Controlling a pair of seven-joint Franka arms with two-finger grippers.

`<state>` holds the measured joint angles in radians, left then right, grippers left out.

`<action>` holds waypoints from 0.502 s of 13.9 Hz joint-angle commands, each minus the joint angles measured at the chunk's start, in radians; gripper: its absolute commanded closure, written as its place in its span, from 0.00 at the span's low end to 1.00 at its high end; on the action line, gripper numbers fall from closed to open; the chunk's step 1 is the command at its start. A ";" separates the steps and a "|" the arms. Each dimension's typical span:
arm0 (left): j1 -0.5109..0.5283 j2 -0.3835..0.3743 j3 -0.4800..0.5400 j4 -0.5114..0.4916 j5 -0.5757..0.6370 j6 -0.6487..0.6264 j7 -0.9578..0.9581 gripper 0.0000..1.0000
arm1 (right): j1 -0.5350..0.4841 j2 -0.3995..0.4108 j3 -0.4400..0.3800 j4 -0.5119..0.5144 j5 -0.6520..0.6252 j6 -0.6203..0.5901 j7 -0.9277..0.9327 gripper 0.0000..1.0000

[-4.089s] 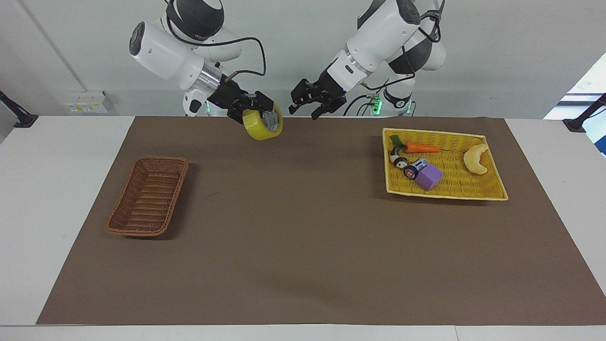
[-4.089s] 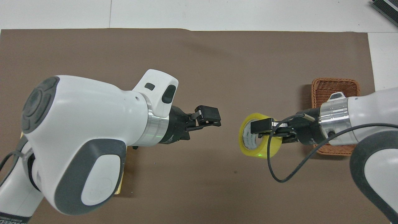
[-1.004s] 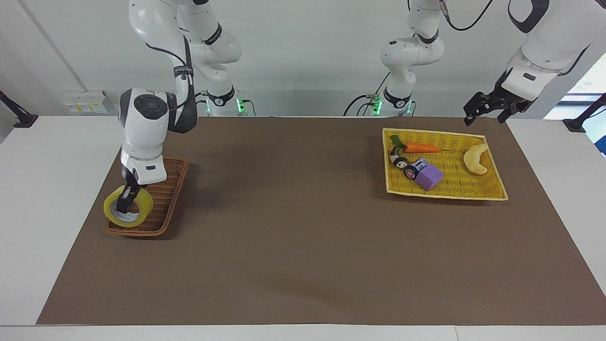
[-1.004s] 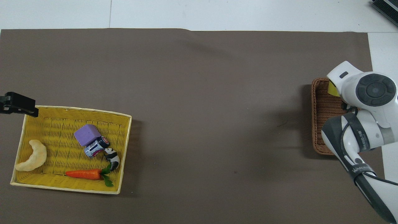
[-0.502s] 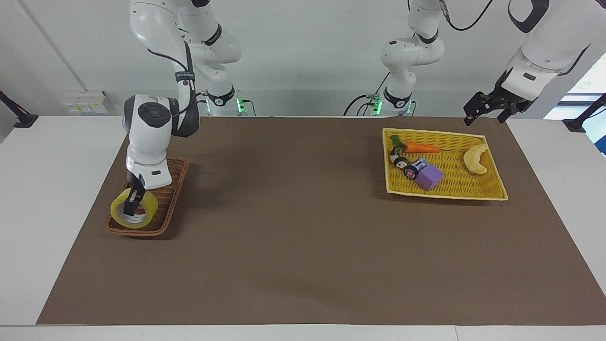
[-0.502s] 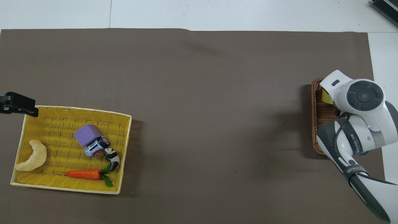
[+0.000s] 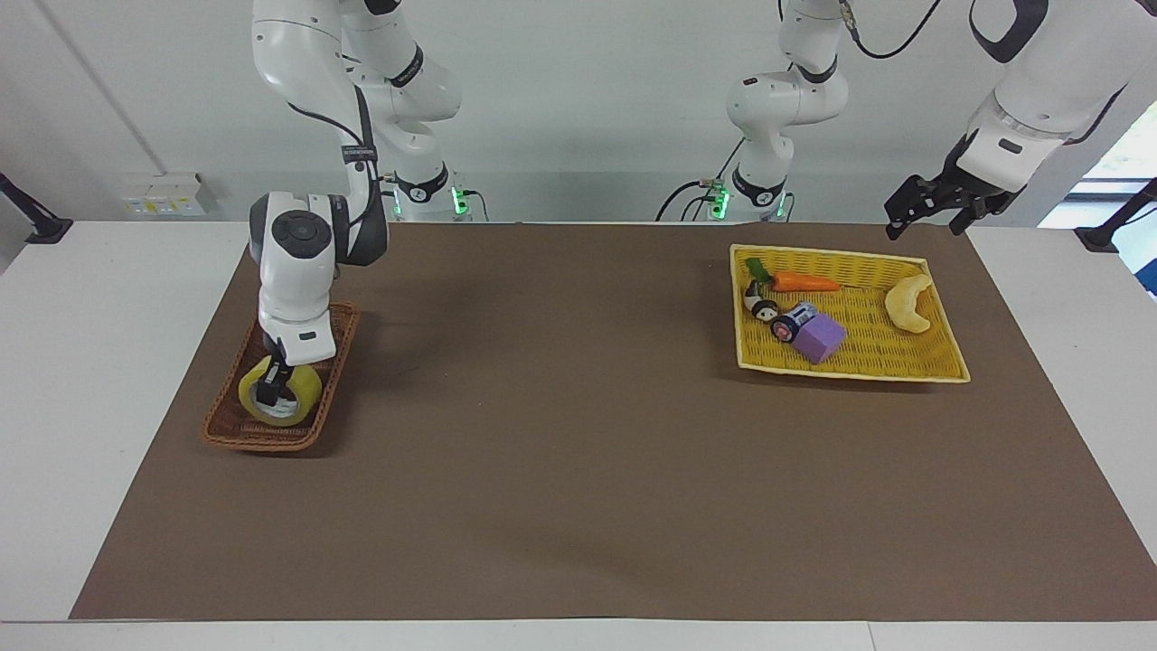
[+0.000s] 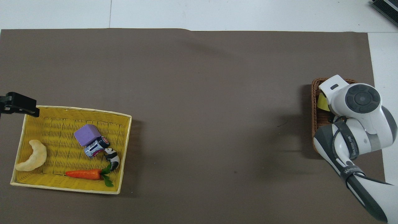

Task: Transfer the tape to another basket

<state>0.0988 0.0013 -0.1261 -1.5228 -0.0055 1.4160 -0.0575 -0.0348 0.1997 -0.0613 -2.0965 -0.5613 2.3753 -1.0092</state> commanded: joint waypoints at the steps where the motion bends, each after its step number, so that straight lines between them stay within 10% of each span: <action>1: 0.013 -0.011 -0.003 -0.002 -0.014 -0.014 -0.012 0.00 | -0.030 -0.020 0.006 -0.022 0.041 0.019 0.001 0.00; 7: 0.013 -0.011 -0.003 -0.002 -0.014 -0.017 -0.011 0.00 | -0.028 -0.020 0.006 -0.011 0.197 -0.062 0.006 0.00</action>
<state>0.0988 0.0013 -0.1238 -1.5228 -0.0055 1.4152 -0.0577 -0.0597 0.1963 -0.0622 -2.0992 -0.4318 2.3465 -1.0087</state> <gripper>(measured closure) 0.000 0.000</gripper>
